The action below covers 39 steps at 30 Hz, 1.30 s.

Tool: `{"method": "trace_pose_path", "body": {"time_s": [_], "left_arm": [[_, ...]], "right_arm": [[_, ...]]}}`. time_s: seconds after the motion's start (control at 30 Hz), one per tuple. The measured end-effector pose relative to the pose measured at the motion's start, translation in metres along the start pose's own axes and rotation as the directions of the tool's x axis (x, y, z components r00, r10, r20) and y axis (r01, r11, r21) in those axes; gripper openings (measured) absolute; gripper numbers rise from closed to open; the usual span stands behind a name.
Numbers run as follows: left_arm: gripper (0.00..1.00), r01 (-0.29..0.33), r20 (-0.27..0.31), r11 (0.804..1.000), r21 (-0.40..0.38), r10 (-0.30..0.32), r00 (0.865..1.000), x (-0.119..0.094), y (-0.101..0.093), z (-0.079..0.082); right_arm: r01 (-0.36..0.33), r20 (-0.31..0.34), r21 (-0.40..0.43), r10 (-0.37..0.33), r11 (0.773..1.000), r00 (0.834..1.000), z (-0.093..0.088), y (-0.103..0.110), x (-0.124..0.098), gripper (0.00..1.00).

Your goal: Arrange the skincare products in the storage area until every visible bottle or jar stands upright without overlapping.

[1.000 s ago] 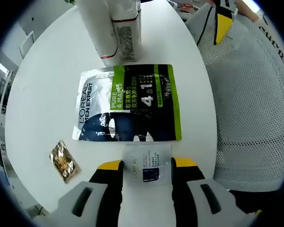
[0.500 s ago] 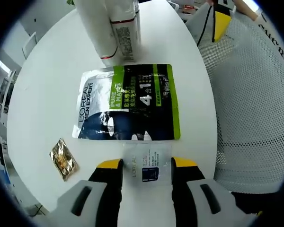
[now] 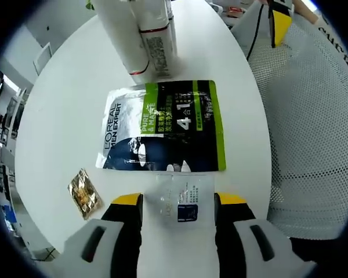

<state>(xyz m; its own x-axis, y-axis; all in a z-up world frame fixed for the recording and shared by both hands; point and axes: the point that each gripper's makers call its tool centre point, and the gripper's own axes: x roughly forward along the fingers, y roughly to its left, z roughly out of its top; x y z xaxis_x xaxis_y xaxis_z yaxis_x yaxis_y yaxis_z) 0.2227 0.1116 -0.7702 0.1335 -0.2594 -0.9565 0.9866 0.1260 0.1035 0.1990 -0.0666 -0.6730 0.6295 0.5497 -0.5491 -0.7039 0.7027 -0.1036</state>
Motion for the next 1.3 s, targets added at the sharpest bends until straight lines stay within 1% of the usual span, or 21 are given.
{"method": "trace_pose_path", "body": {"time_s": [0.07, 0.17, 0.37, 0.4, 0.43, 0.47, 0.57, 0.7, 0.8, 0.83, 0.87, 0.93, 0.97, 1.0, 1.03, 1.1, 1.13, 1.2, 1.23, 1.27, 1.3], "left_arm": [[0.49, -0.013, 0.01, 1.0, -0.005, 0.013, 1.0, -0.001, 0.002, 0.0], [0.52, -0.041, 0.026, 0.998, -0.044, 0.042, 0.999, -0.002, 0.006, -0.003], [0.58, -0.095, 0.051, 0.993, -0.077, 0.099, 0.994, -0.005, 0.008, -0.005], [0.59, -0.117, 0.05, 0.99, -0.079, 0.121, 0.991, -0.007, 0.008, -0.007], [0.61, -0.132, 0.054, 0.988, -0.076, 0.136, 0.989, -0.008, 0.007, -0.007], [0.62, -0.142, 0.055, 0.986, -0.085, 0.147, 0.988, -0.009, 0.007, -0.008], [0.66, -0.154, 0.067, 0.98, -0.125, 0.163, 0.984, -0.014, 0.006, -0.011], [0.71, -0.175, 0.11, 0.97, -0.168, 0.195, 0.975, -0.028, 0.003, -0.008], [0.75, -0.193, 0.14, 0.956, -0.221, 0.227, 0.964, -0.037, 0.003, -0.003], [0.77, -0.203, 0.156, 0.95, -0.239, 0.244, 0.957, -0.043, 0.001, 0.002], [0.79, -0.211, 0.162, 0.945, -0.25, 0.255, 0.953, -0.046, 0.001, 0.003], [0.81, -0.232, 0.184, 0.935, -0.269, 0.286, 0.94, -0.052, 0.003, 0.006], [0.82, -0.237, 0.197, 0.926, -0.293, 0.301, 0.933, -0.057, 0.002, 0.008], [0.84, -0.235, 0.208, 0.923, -0.304, 0.305, 0.929, -0.06, 0.0, 0.01], [0.85, -0.218, 0.238, 0.916, -0.338, 0.307, 0.922, -0.065, -0.003, 0.014], [0.86, -0.2, 0.267, 0.912, -0.358, 0.306, 0.914, -0.071, -0.008, 0.018], [0.86, -0.208, 0.274, 0.91, -0.36, 0.316, 0.908, -0.075, -0.008, 0.019], [0.89, -0.232, 0.277, 0.895, -0.382, 0.35, 0.895, -0.086, -0.009, 0.021], [0.9, -0.237, 0.275, 0.89, -0.389, 0.358, 0.892, -0.088, -0.009, 0.02], [0.91, -0.248, 0.282, 0.882, -0.4, 0.376, 0.883, -0.094, -0.009, 0.021], [0.92, -0.25, 0.284, 0.881, -0.402, 0.38, 0.881, -0.096, -0.009, 0.021]], "right_arm": [[-0.008, 0.011, 0.007, 0.008, 1.0, 1.0, 0.004, 0.0, -0.005, 1.0], [-0.014, 0.024, 0.024, 0.013, 1.0, 1.0, 0.011, 0.001, -0.013, 1.0], [0.002, 0.026, -0.001, -0.002, 1.0, 1.0, 0.025, 0.002, -0.031, 1.0], [0.0, 0.019, 0.0, 0.0, 1.0, 1.0, 0.026, 0.003, -0.033, 1.0], [-0.005, 0.017, -0.022, 0.006, 1.0, 1.0, 0.029, 0.006, -0.036, 1.0], [0.004, 0.027, -0.03, -0.003, 1.0, 1.0, 0.034, 0.006, -0.038, 1.0], [-0.002, 0.022, -0.052, 0.003, 0.999, 1.0, 0.039, 0.009, -0.042, 1.0], [-0.007, 0.019, -0.073, 0.009, 0.997, 1.0, 0.041, 0.01, -0.044, 1.0], [-0.014, 0.009, -0.075, 0.015, 0.997, 1.0, 0.039, 0.011, -0.044, 1.0], [-0.018, 0.006, -0.078, 0.019, 0.997, 1.0, 0.039, 0.011, -0.045, 1.0], [-0.02, 0.004, -0.078, 0.021, 0.997, 1.0, 0.038, 0.011, -0.045, 1.0], [-0.034, -0.01, -0.075, 0.033, 0.997, 0.999, 0.036, 0.01, -0.046, 1.0], [-0.035, -0.012, -0.076, 0.034, 0.997, 0.999, 0.036, 0.009, -0.047, 1.0], [-0.035, -0.016, -0.077, 0.034, 0.996, 0.999, 0.035, 0.009, -0.048, 1.0], [-0.034, -0.023, -0.081, 0.033, 0.996, 0.999, 0.035, 0.007, -0.049, 1.0], [-0.033, -0.029, -0.085, 0.031, 0.996, 0.999, 0.034, 0.005, -0.05, 1.0], [-0.034, -0.028, -0.086, 0.032, 0.996, 0.999, 0.035, 0.004, -0.05, 1.0], [-0.043, -0.033, -0.085, 0.04, 0.995, 0.999, 0.035, 0.003, -0.05, 1.0], [-0.043, -0.035, -0.086, 0.04, 0.995, 0.999, 0.035, 0.003, -0.05, 1.0], [-0.042, -0.036, -0.089, 0.039, 0.995, 0.999, 0.035, 0.002, -0.05, 1.0], [-0.042, -0.036, -0.09, 0.039, 0.995, 0.999, 0.035, 0.002, -0.05, 1.0]]}}
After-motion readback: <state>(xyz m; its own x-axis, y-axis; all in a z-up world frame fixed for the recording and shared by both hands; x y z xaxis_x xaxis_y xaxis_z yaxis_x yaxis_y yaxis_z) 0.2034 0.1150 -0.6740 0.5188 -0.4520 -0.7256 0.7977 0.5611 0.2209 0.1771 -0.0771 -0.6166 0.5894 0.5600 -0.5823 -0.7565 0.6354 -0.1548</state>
